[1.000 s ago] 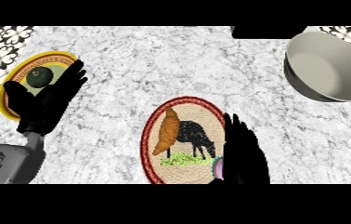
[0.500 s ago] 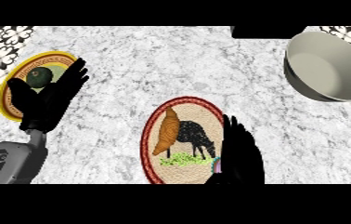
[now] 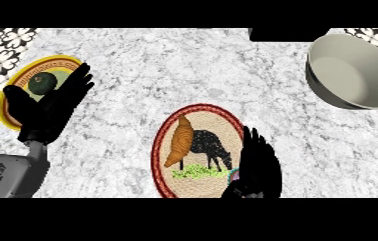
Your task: Pick the cupcake from the placemat and place it in the bowl
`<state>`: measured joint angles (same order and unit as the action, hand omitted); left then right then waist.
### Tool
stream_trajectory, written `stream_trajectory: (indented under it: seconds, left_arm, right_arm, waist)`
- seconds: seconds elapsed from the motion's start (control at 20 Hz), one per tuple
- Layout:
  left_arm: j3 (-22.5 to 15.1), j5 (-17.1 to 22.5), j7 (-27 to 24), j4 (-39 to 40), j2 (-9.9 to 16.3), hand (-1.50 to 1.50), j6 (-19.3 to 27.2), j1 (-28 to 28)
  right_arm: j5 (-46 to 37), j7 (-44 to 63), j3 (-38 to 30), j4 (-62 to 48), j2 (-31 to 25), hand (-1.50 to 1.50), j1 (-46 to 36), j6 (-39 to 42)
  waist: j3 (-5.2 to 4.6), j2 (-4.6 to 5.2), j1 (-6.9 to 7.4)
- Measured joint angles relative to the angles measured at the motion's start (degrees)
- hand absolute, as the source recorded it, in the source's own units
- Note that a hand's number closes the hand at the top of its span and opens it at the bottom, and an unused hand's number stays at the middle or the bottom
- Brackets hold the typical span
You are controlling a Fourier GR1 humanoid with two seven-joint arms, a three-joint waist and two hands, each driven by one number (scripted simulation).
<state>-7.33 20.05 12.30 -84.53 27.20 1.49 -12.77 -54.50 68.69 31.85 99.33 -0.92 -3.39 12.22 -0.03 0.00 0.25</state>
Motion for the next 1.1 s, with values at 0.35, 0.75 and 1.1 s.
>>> stream_trajectory:
  seconds: [0.35,0.75,1.1]
  left_arm:
    - [1.52,-0.50,-1.06,0.81,-0.42,0.00,-2.08,0.89]
    - [2.89,-2.77,-0.16,1.39,-2.43,0.00,-2.61,-0.07]
    - [4.52,-4.61,2.19,-1.63,-4.03,0.00,-3.46,1.19]
  right_arm:
    - [0.04,-2.37,-2.44,-4.37,0.17,-1.50,0.42,-2.07]
    - [-1.79,-4.82,-2.80,-6.57,0.34,1.50,0.92,-3.28]
    - [-4.97,-6.74,-2.90,-8.24,0.49,1.50,0.30,-4.94]
  waist:
    - [0.01,0.02,-0.16]
    - [0.01,-0.04,-0.28]
    - [0.02,-0.04,-0.20]
